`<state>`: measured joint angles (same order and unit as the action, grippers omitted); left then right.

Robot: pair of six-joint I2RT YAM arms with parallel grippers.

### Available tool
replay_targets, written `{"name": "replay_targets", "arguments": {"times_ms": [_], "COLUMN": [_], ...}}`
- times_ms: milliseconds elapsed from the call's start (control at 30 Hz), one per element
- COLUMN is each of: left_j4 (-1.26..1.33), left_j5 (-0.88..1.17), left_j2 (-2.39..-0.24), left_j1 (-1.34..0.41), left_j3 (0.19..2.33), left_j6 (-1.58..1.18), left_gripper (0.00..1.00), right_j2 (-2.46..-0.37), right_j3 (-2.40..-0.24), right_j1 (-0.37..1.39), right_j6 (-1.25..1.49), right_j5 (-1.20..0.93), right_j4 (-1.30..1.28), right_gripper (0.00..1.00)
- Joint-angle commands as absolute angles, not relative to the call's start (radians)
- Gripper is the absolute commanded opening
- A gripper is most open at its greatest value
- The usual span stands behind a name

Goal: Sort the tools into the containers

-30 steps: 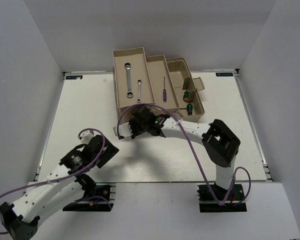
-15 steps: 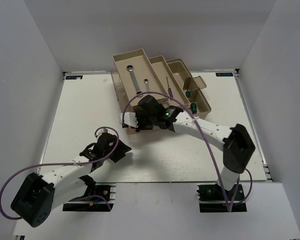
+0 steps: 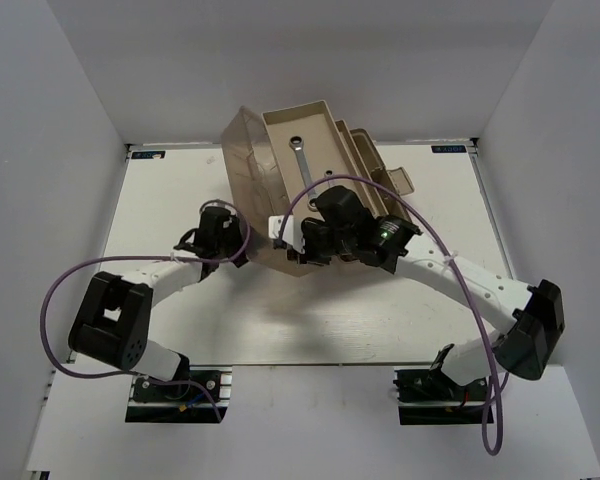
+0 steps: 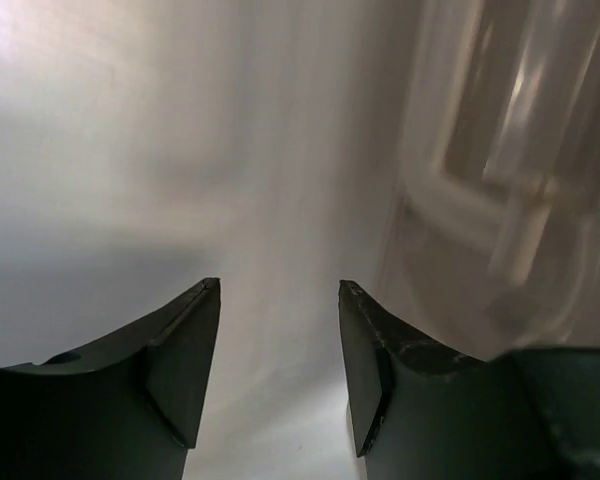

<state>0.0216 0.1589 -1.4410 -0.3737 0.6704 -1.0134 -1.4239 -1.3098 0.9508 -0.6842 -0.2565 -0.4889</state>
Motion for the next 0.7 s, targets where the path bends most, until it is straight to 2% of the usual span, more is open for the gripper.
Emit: {"name": "replay_targets", "arguments": {"times_ms": [0,33,100,233,267,300,333,367,400,433,533,667], "left_j4": [-0.004,-0.018,-0.044,-0.093,-0.094,-0.107,-0.12,-0.12,-0.132,-0.132,-0.169,-0.262], "left_j5": [0.21,0.21,0.221,0.242,0.242,0.251,0.262,0.262,0.281,0.303,0.327,0.365], "left_j2": [-1.443,-1.443,-1.456,-1.499,-1.508,-1.532,-1.549,-1.568,-1.589,-1.61,-1.707,-1.833], "left_j1": [-0.338,-0.337,-0.312,-0.302,-0.292,-0.291,-0.291,-0.291,-0.291,-0.291,-0.302,-0.336], "left_j3": [0.834,0.854,0.919,1.024,1.069,1.092,1.118,1.171,1.201,1.23,1.404,1.594], "left_j6": [-0.93,-0.93,-0.905,-0.882,-0.87,-0.858,-0.857,-0.847,-0.838,-0.838,-0.812,-0.756], "left_gripper": [0.61,0.61,0.6,0.6,0.6,0.6,0.6,0.6,0.6,0.6,0.57,0.57], "right_j2": [-1.355,-1.342,-1.306,-1.223,-1.21,-1.189,-1.175,-1.157,-1.146,-1.125,-1.094,-1.094], "right_j3": [-1.344,-1.342,-1.347,-1.361,-1.37,-1.373,-1.376,-1.367,-1.353,-1.339,-1.287,-1.266], "right_j1": [0.968,0.969,0.969,0.971,0.973,0.971,0.969,0.968,0.965,0.944,0.879,0.734], "right_j6": [-0.709,-0.709,-0.697,-0.68,-0.673,-0.67,-0.672,-0.675,-0.692,-0.701,-0.723,-0.64], "right_j5": [-0.331,-0.322,-0.304,-0.218,-0.101,-0.053,-0.008,0.17,0.223,0.268,0.507,0.64], "right_j4": [-0.413,-0.414,-0.41,-0.364,-0.345,-0.335,-0.312,-0.299,-0.223,-0.201,-0.14,-0.211], "right_gripper": [0.41,0.5,0.61,0.65,0.64,0.61,0.52,0.41,0.28,0.01,0.0,0.0]}}
